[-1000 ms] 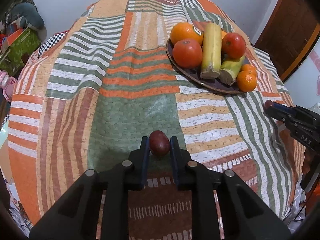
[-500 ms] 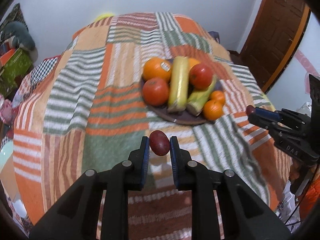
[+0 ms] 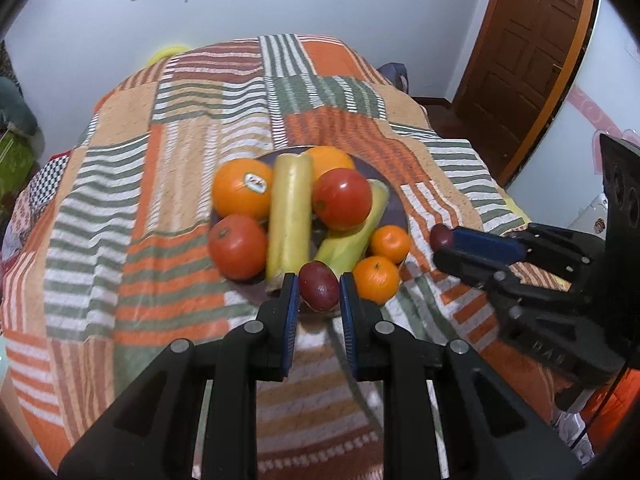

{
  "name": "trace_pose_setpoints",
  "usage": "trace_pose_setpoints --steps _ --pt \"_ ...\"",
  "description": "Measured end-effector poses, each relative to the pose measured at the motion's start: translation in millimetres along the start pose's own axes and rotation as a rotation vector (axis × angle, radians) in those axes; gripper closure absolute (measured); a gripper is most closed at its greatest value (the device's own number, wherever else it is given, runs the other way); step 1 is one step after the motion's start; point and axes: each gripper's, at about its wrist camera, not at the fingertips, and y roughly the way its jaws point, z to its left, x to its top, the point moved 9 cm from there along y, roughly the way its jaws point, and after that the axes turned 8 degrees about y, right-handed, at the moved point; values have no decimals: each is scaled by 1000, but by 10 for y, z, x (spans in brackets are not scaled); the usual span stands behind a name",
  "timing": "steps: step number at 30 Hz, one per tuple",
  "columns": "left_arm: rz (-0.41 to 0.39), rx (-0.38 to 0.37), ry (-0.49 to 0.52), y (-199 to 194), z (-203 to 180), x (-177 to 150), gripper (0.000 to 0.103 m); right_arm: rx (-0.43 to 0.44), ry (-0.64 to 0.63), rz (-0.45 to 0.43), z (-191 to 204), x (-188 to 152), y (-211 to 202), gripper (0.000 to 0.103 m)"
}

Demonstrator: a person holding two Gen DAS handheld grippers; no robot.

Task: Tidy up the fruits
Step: 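Carry the plum with the right gripper while the left gripper carries its plum onto the plate, then open both grippers to release the plums on the plate and withdraw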

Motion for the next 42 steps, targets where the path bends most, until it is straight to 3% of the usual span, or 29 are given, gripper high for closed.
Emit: trace_pose_setpoints --steps 14,28,36,42 --pt "9 -19 8 341 32 201 83 35 -19 13 64 104 279 81" --pt "33 -28 -17 504 64 183 81 39 -9 26 37 96 379 81" --pt "36 -24 -30 462 75 162 74 46 24 38 13 96 354 73" --pt "-25 11 -65 155 164 203 74 33 31 3 3 151 150 73"
